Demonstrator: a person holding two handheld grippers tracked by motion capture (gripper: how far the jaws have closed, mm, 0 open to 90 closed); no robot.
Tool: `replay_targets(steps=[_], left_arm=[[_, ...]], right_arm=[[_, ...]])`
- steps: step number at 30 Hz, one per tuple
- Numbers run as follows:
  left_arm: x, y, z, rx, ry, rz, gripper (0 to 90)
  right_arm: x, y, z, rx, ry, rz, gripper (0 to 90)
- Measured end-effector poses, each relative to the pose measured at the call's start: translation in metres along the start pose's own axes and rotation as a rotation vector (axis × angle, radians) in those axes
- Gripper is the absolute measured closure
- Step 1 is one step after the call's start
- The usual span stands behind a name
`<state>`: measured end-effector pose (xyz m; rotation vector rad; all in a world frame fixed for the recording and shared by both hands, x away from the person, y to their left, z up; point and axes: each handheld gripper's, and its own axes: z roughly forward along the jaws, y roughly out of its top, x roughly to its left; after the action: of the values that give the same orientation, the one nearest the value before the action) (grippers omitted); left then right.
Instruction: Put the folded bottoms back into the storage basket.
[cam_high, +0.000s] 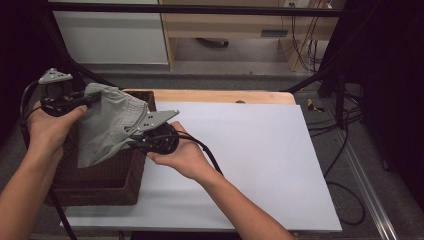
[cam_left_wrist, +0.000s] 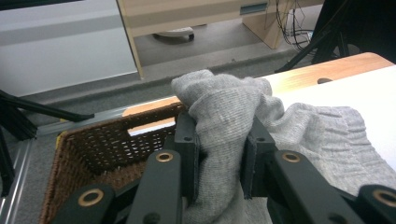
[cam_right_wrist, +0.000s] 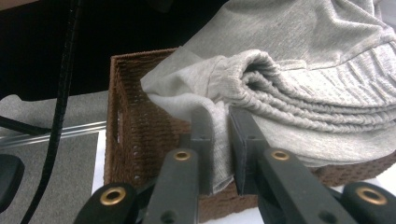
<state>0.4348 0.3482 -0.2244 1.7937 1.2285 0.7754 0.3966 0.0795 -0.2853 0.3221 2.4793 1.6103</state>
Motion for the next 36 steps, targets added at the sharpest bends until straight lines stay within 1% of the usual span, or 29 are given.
replay_targets(steps=[4,7,12,18,25,27,36], left_arm=[[0.005,-0.001,-0.001,-0.002,0.013,0.002,72.2],[0.009,-0.002,-0.002,-0.005,0.019,-0.005,72.2],[0.015,-0.004,-0.001,0.000,0.013,-0.010,72.1],[0.017,-0.005,-0.001,0.003,0.011,-0.016,72.1],[0.018,-0.007,-0.001,0.006,0.010,-0.011,72.0],[0.018,-0.007,0.000,0.010,0.012,-0.007,72.0],[0.020,-0.013,0.003,0.022,0.012,-0.011,72.0]], right_arm=[[-0.001,0.001,0.008,-0.011,0.007,0.008,81.3],[-0.001,0.002,0.015,-0.014,0.011,0.009,81.2],[0.000,0.003,0.024,-0.014,0.013,0.003,81.2],[0.001,0.000,0.032,-0.018,0.017,0.004,81.2],[0.003,-0.001,0.036,-0.024,0.023,0.007,81.2],[0.003,-0.001,0.037,-0.023,0.025,0.005,81.2],[0.004,-0.004,0.041,-0.011,0.032,0.005,81.2]])
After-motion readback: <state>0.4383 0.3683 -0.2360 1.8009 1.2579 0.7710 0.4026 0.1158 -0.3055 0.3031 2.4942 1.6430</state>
